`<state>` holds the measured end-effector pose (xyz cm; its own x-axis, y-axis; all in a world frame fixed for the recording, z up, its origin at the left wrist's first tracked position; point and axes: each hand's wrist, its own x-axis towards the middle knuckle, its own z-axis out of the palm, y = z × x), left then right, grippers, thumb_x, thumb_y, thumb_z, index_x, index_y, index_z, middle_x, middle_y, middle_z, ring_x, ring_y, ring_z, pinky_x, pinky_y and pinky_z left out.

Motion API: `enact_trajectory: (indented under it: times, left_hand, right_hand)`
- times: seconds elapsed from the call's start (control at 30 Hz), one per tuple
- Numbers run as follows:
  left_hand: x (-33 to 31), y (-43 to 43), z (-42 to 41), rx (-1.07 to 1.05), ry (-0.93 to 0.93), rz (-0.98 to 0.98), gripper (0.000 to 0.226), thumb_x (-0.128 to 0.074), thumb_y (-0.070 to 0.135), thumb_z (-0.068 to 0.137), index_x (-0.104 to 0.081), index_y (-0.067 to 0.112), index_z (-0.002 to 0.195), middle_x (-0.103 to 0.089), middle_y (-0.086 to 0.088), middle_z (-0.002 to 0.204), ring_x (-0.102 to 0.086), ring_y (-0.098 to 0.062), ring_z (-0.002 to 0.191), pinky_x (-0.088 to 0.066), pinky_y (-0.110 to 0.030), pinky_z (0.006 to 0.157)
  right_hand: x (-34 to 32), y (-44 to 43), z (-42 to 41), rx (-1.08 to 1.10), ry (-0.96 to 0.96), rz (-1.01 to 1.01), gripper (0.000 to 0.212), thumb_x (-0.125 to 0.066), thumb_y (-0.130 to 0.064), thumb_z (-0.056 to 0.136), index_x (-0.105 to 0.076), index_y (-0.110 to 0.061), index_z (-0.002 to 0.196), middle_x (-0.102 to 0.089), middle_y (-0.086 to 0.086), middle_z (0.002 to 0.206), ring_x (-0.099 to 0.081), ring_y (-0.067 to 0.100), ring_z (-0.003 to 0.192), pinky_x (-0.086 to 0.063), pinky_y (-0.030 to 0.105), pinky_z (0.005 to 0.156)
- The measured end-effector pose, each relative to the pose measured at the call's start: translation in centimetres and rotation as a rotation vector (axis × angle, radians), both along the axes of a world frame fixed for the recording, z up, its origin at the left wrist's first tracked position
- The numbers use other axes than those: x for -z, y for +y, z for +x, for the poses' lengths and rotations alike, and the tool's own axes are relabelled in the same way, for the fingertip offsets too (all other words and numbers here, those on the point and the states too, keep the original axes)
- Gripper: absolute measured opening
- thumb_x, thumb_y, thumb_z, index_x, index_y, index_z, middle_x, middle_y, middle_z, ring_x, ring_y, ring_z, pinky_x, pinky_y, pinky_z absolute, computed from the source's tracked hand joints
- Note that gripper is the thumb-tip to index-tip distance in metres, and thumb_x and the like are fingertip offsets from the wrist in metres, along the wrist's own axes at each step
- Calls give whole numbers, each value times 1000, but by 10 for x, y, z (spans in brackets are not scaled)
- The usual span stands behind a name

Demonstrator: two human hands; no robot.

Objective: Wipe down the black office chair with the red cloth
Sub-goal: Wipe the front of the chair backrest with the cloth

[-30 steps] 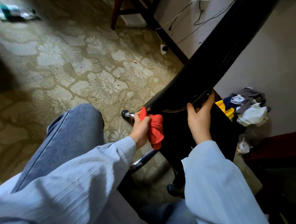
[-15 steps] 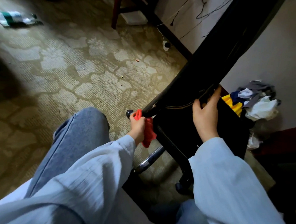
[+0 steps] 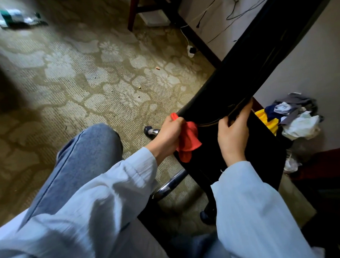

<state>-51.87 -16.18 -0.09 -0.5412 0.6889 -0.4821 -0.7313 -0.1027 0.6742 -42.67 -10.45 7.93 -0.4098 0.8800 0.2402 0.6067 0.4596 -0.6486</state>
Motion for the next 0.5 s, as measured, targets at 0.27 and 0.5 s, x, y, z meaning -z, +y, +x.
enact_trajectory:
  times: [0.27, 0.5]
  left_hand:
    - [0, -17, -15, -111, -300, 0, 24, -47, 14, 89, -65, 14, 73, -60, -6, 63, -56, -19, 57, -43, -31, 71]
    - [36, -20, 2, 8, -344, -274, 25, -31, 24, 96, -38, 18, 73, -36, -3, 52, -35, -14, 29, -34, -14, 43]
  right_hand:
    - [-1, -1, 0, 17, -24, -9, 66, -47, -12, 94, -12, -19, 150, -57, 16, 127, -55, 34, 112, -27, 7, 70]
    - [-4, -10, 8, 5, -30, -6, 64, -46, -10, 95, -14, -16, 150, -55, 14, 129, -55, 32, 112, -26, 0, 70]
